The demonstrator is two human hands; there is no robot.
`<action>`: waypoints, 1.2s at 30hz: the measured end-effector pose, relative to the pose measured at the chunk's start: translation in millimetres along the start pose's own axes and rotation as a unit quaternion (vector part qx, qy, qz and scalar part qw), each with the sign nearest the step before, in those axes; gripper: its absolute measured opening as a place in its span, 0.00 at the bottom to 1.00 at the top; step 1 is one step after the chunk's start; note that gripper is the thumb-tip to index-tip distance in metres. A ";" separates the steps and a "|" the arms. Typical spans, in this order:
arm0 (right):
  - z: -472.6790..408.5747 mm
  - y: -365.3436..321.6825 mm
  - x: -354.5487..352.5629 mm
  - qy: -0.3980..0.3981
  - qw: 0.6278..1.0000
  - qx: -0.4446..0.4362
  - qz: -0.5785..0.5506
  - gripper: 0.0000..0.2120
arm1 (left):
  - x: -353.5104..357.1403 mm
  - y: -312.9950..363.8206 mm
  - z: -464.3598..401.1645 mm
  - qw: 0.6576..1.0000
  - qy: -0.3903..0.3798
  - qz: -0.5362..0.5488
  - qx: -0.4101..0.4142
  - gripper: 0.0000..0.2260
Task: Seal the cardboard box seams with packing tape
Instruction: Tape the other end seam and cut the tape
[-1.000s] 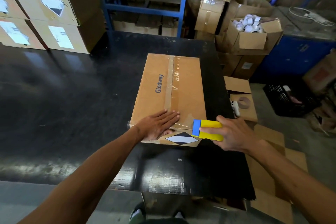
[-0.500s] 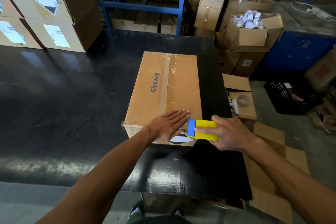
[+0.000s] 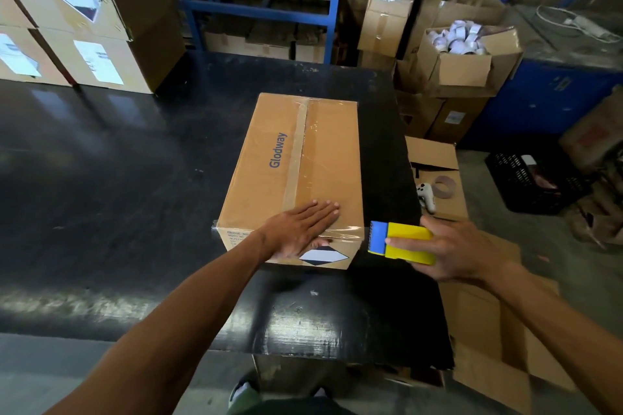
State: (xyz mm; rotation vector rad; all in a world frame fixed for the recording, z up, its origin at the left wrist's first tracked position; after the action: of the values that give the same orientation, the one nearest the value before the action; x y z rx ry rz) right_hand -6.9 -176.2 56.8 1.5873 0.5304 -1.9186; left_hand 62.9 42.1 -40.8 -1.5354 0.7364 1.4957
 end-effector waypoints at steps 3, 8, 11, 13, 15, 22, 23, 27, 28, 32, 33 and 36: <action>1.8 2.8 8.1 0.010 1.000 -0.002 0.010 0.27 | -1.9 -0.6 -1.5 1.000 0.003 -0.004 -0.004 0.29; -7.6 3.2 20.9 0.025 1.000 0.002 0.002 0.26 | -5.0 4.2 -2.9 1.000 0.007 -0.019 -0.008 0.31; -8.1 3.7 22.1 0.037 0.999 0.002 -0.007 0.26 | -16.1 15.0 -21.8 0.999 0.007 -0.026 -0.019 0.34; -7.5 0.3 21.8 0.052 0.999 -0.005 0.002 0.25 | -16.7 23.3 -35.3 0.999 -0.008 -0.008 -0.040 0.36; -6.8 -4.8 23.0 0.065 0.998 -0.010 0.018 0.24 | -14.1 25.7 -41.1 0.997 -0.011 0.007 -0.072 0.38; -6.2 -23.8 33.0 0.108 0.991 0.017 0.078 0.26 | -12.2 26.4 -43.1 0.996 -0.007 -0.001 -0.086 0.34; -6.1 -25.1 34.3 0.109 0.991 0.022 0.075 0.26 | -13.8 26.8 -43.4 0.996 -0.004 0.004 -0.089 0.34; -7.6 -27.3 37.6 0.098 0.991 0.045 0.075 0.26 | -21.3 28.7 -46.0 0.994 -0.008 0.017 -0.103 0.35; -6.8 -27.0 38.5 0.092 0.991 0.051 0.080 0.26 | -21.4 27.8 -47.0 0.994 -0.014 0.029 -0.108 0.35; 8.0 -10.1 48.0 0.053 0.992 0.079 0.081 0.26 | -20.6 24.9 -46.9 0.989 -0.025 0.074 -0.126 0.35; 13.0 -4.8 46.9 0.051 0.992 0.087 0.074 0.27 | -23.4 23.5 -47.3 0.986 -0.015 0.089 -0.139 0.34; 19.7 11.8 39.0 0.042 0.988 0.148 0.008 0.29 | -30.6 22.1 -52.1 0.971 0.010 0.130 -0.201 0.33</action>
State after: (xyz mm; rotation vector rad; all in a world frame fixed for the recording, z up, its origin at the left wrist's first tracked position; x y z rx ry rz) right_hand -18.3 -204.8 23.6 1.8585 0.2727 -1.9966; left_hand 65.5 -18.1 -18.3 -1.8056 0.6953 1.9182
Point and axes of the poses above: each hand's wrist, its own z-axis away from the middle knuckle, its own x-axis out of the palm, y = z × x, the point moved 8 cm from there along -z, towards the middle knuckle, and after that the axes turned 15 degrees about -y, right-handed, at the moved point
